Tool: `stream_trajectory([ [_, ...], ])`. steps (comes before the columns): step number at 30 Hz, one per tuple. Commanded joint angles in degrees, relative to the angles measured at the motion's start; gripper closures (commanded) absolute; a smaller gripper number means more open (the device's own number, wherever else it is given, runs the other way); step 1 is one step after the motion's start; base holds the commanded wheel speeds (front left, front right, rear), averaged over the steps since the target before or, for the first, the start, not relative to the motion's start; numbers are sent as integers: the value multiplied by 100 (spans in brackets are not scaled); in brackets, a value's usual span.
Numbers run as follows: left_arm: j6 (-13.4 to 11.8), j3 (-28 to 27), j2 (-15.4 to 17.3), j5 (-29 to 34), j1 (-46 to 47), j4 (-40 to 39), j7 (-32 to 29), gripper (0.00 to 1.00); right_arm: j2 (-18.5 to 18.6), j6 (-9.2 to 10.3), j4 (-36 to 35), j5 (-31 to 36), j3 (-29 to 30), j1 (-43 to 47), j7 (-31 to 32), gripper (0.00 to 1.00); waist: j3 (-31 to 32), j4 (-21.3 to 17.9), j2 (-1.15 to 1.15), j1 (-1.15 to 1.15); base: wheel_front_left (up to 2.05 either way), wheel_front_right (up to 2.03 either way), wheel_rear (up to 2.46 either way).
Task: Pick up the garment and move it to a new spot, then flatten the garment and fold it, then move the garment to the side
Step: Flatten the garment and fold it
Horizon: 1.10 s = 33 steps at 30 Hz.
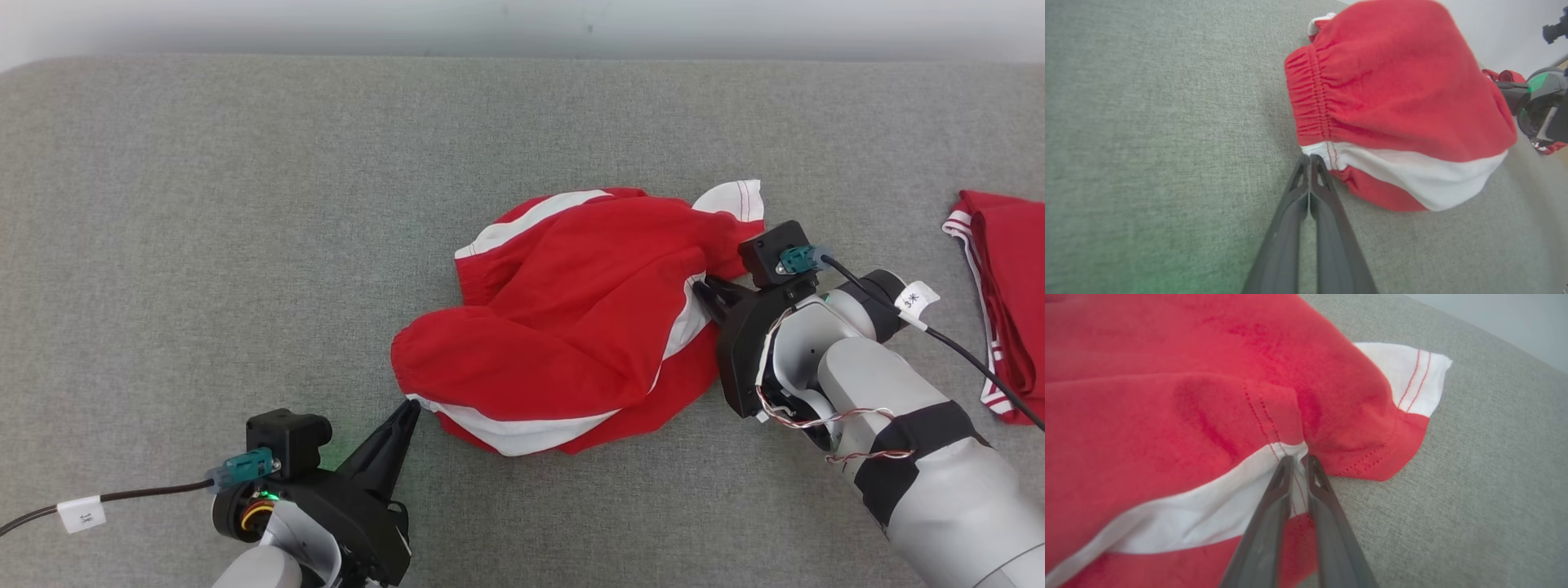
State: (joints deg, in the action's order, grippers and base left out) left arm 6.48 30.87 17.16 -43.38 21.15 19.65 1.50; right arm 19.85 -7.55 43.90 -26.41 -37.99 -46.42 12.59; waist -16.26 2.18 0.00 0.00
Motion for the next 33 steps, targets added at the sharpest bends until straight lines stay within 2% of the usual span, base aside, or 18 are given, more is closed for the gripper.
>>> stream_trajectory([
  [1,-15,-1,40,-59,17,9,30,100,-40,11,57,-39,-19,-22,-10,95,5,5,0,0,0,0,0],
  [2,-24,-3,44,-64,12,-1,30,100,-44,11,79,-40,-27,-26,-15,100,7,6,0,0,0,0,0],
  [8,-43,-49,54,-52,-15,-80,152,100,-8,11,53,-64,-9,-9,-142,100,49,-10,0,0,0,0,0],
  [13,0,-220,56,-172,-74,-364,481,100,154,11,-334,-306,194,165,-454,100,189,-31,0,0,0,0,0],
  [18,23,-464,183,-411,-127,-950,720,100,474,11,-1116,-769,726,497,-642,100,388,-101,0,0,0,0,0],
  [24,-74,-720,271,-666,-282,-1674,755,100,849,11,-2197,-1114,1563,1047,-397,100,646,-248,0,0,0,0,0],
  [28,-62,-830,319,-1023,-222,-2199,470,100,816,11,-3082,-1448,2153,1435,18,100,747,-390,0,0,0,0,0],
  [33,-90,-982,592,-1510,485,-2785,-322,100,631,11,-4278,-1784,2740,1522,554,100,835,-581,0,0,0,0,0],
])
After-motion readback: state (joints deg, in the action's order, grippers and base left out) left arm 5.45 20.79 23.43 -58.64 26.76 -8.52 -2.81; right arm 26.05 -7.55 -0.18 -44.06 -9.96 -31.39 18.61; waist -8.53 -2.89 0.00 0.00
